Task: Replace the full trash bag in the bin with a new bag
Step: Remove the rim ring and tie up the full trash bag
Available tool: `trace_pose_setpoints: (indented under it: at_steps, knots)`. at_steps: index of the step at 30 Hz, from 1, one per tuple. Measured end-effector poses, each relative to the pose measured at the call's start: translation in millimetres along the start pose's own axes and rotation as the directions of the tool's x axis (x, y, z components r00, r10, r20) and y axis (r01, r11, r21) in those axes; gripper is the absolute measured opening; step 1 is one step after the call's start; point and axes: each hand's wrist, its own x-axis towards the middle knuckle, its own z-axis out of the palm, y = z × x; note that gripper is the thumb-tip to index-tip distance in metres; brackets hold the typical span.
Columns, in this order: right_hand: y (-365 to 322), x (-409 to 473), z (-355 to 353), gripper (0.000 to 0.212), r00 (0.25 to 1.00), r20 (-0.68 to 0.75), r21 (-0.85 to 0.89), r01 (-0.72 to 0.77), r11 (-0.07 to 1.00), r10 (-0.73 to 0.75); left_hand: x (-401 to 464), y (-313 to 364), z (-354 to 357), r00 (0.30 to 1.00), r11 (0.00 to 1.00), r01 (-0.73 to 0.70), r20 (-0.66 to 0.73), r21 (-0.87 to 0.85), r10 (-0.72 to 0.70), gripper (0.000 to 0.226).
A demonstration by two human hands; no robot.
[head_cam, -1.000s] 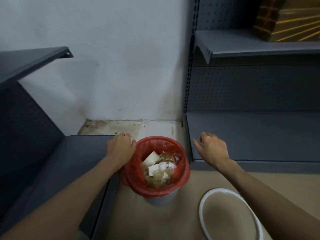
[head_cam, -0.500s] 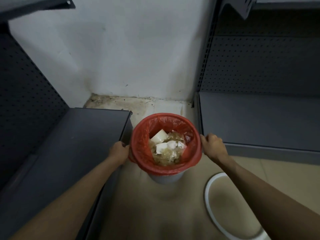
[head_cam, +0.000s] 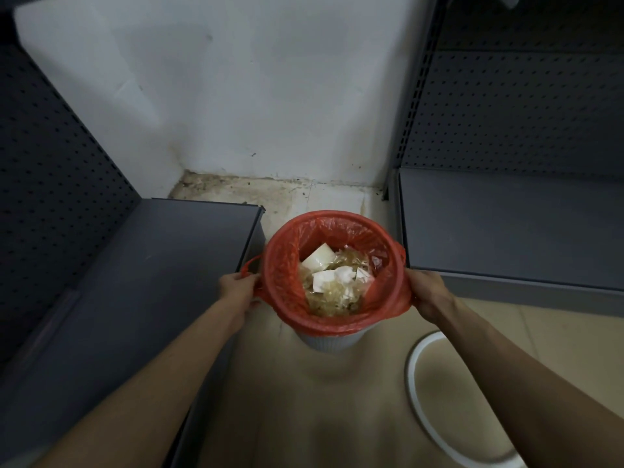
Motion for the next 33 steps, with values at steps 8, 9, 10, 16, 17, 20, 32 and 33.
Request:
trace_pose_setpoints:
  at_steps: [8,9,10,16,17,20,32,33]
  knots:
    - [-10.8,-8.0,-17.2,0.022,0.993,-0.054,0.114,0.108,0.988,-0.102,-2.1,10.8,-5.9,0.995,0.995,-0.081,-0.067,-0.063,0.077,0.002]
    - [-13.0,-9.4,-19.6,0.022,0.991,-0.055,0.116,0.126,0.985,-0.12,-2.7,13.4,-6.6,0.994,0.994,-0.087,-0.074,-0.067,0.082,0.003]
    - [-15.2,-11.3,-21.8,0.021,0.988,-0.059,0.117,0.146,0.982,-0.14,-3.6,15.8,-7.2,0.993,0.993,-0.09,-0.077,-0.078,0.084,0.004]
    - [-35.5,-24.1,-31.4,0.024,0.966,-0.059,0.132,0.259,0.957,-0.253,-9.1,30.5,-12.3,0.985,0.979,-0.165,-0.077,-0.121,0.156,0.006]
    - [-40.0,-26.4,-31.4,0.024,0.962,-0.055,0.138,0.272,0.952,-0.267,-11.0,33.3,-11.8,0.982,0.975,-0.18,-0.081,-0.128,0.171,0.005]
    - [-54.2,-32.9,-27.7,0.021,0.949,-0.04,0.166,0.315,0.935,-0.312,-17.8,42.0,-7.9,0.975,0.964,-0.22,-0.072,-0.152,0.211,0.005]
    - [-96.9,-55.9,14.4,0.013,0.89,0.076,0.241,0.421,0.875,-0.449,-44.0,82.6,8.6,0.941,0.927,-0.338,-0.032,-0.161,0.337,0.007]
    - [-100.3,-58.3,19.6,0.016,0.885,0.083,0.248,0.428,0.869,-0.459,-46.7,88.2,10.7,0.934,0.92,-0.355,-0.03,-0.165,0.355,0.014]
